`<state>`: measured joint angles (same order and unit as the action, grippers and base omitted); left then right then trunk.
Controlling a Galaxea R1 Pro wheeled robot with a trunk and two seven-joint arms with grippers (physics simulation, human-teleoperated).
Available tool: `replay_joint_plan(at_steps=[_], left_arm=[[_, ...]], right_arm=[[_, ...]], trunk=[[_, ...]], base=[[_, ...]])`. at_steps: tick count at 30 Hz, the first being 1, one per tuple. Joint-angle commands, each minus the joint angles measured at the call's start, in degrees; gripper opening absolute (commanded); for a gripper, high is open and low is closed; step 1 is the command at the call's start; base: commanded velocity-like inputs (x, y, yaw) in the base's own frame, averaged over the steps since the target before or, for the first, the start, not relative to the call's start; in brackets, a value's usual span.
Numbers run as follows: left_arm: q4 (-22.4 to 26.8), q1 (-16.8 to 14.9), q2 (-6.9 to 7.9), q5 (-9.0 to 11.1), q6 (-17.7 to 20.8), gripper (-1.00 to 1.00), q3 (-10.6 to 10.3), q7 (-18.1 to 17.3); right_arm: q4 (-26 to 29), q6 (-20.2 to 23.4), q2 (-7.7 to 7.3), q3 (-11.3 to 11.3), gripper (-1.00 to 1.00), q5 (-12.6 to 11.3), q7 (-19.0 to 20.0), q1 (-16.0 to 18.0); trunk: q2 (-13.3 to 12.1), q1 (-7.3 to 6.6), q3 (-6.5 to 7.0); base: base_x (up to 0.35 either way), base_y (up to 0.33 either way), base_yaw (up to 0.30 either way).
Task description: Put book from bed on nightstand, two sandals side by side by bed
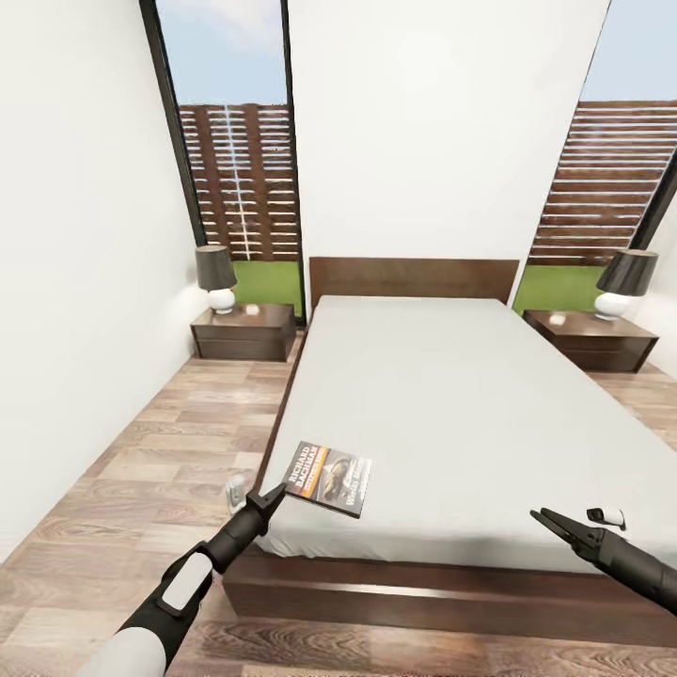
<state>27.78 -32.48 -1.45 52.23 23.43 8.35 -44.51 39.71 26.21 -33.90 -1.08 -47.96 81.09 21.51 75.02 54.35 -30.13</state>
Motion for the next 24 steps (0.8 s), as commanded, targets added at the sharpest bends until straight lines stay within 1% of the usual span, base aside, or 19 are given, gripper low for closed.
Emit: replay_joint_plan(at_steps=[1,8,13,18,24], left_arm=[[0.0,0.0,-0.04,0.3,0.6,-1.0,0.3,-0.1],[0.0,0.0,-0.04,0.3,0.6,-1.0,0.3,-0.1],[0.0,0.0,-0.04,0.4,0.5,-1.0,0.3,-0.1],[0.0,0.0,-0.04,0.4,0.5,-1.0,0.3,-0.1],[0.0,0.0,-0.04,0.4,0.5,-1.0,0.3,-0.1]], right_arm=[[0.0,0.6,-0.02,0.0,1.0,-0.2,0.1,0.0],[0.0,0.6,-0.02,0.2,1.0,-0.2,0.1,0.0],[0.0,0.5,-0.02,0.2,1.0,-0.2,0.1,0.0],[0.0,0.5,-0.02,0.2,1.0,-0.2,0.1,0.0],[0.0,0.5,-0.02,0.2,1.0,-0.1,0.1,0.0]], trunk=[[0.0,-0.01,-0.05],[0.0,-0.01,-0.05],[0.0,-0.01,-0.05],[0.0,-0.01,-0.01],[0.0,-0.01,0.1]], base=[[-0.065,0.285,0.0],[-0.026,0.29,-0.008],[-0.006,0.289,-0.073],[-0.001,0.234,-0.182],[0.0,0.132,-0.252]])
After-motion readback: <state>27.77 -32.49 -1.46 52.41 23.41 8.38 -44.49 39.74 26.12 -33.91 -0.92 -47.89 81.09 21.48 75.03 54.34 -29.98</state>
